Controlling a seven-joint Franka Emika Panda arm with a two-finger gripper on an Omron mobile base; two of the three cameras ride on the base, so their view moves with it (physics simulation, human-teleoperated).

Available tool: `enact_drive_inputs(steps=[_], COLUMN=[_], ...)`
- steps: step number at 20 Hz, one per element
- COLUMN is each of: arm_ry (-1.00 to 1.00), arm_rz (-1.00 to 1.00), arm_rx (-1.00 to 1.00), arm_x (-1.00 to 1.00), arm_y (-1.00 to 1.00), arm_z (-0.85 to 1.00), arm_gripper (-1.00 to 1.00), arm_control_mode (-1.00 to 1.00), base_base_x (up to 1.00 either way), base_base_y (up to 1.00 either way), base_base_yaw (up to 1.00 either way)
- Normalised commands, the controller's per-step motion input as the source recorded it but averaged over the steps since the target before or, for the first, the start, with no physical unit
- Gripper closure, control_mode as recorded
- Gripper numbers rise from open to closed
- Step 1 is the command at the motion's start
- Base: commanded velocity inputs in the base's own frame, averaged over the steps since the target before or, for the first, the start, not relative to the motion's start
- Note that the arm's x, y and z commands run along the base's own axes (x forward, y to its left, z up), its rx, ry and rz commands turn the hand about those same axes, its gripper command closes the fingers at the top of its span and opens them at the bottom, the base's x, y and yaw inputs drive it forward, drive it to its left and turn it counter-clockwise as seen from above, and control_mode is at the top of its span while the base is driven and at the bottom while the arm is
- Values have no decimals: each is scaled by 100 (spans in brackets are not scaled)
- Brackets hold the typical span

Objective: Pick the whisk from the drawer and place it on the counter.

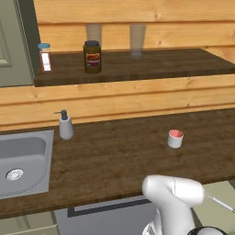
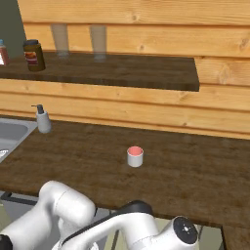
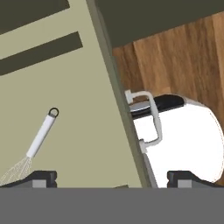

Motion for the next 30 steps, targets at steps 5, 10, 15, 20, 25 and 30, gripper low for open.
enact_drive_inputs(steps=[5,10,15,20,25,30], arm_ry=[16,20,19,21,20,10], arm_rz=[1,2,1,0,0,-2], arm_rx=[-4,-3,0,0,1,8], arm_x=[5,0,-18,-83,-100,-84], arm_y=[-27,-29,-34,-50,-65,-35], arm_z=[-53,-52,-38,-23,-9,9], arm_gripper=[-100,-100,-100,-100,-100,-100], arm_control_mode=[-100,-100,-100,-100,-100,-100], base_base_x=[0,0,0,0,0,0], base_base_y=[0,0,0,0,0,0], base_base_yaw=[0,0,0,0,0,0])
